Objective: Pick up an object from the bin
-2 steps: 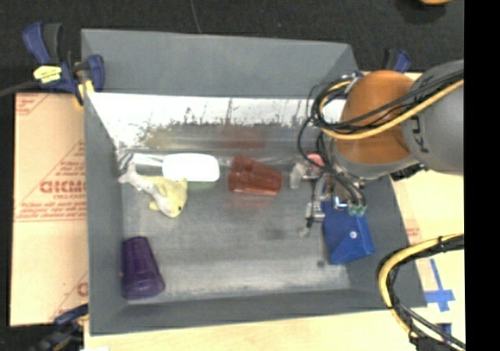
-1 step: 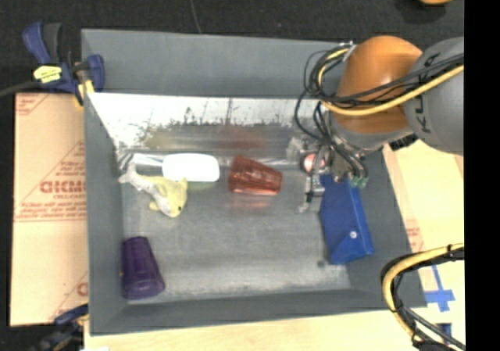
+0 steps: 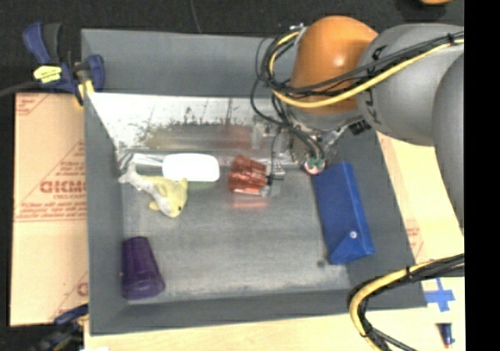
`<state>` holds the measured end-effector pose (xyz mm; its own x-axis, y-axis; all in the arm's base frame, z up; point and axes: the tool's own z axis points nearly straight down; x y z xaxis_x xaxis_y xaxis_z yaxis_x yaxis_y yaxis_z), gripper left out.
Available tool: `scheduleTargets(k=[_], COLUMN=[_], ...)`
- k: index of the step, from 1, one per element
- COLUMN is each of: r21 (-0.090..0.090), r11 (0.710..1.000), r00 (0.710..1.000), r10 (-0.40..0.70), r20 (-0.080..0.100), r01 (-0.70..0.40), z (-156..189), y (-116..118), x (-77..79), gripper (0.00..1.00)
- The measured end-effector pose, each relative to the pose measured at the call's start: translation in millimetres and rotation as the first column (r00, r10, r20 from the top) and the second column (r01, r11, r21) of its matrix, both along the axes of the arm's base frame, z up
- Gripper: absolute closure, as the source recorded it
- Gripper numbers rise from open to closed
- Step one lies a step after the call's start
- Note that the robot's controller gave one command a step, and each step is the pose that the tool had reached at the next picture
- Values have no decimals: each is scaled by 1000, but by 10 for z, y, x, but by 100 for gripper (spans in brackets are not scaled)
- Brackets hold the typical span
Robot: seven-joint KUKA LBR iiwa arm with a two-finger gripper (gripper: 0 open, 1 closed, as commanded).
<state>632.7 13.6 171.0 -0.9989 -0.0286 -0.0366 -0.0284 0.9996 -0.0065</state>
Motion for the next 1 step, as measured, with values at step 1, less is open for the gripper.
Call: scheduleTargets(k=[1], r21=[-16], r11=[960], r00=[960], r10=[280], r20=[-1], r01=[-280], z=[-532], y=[-101], x=[108], gripper=[0])
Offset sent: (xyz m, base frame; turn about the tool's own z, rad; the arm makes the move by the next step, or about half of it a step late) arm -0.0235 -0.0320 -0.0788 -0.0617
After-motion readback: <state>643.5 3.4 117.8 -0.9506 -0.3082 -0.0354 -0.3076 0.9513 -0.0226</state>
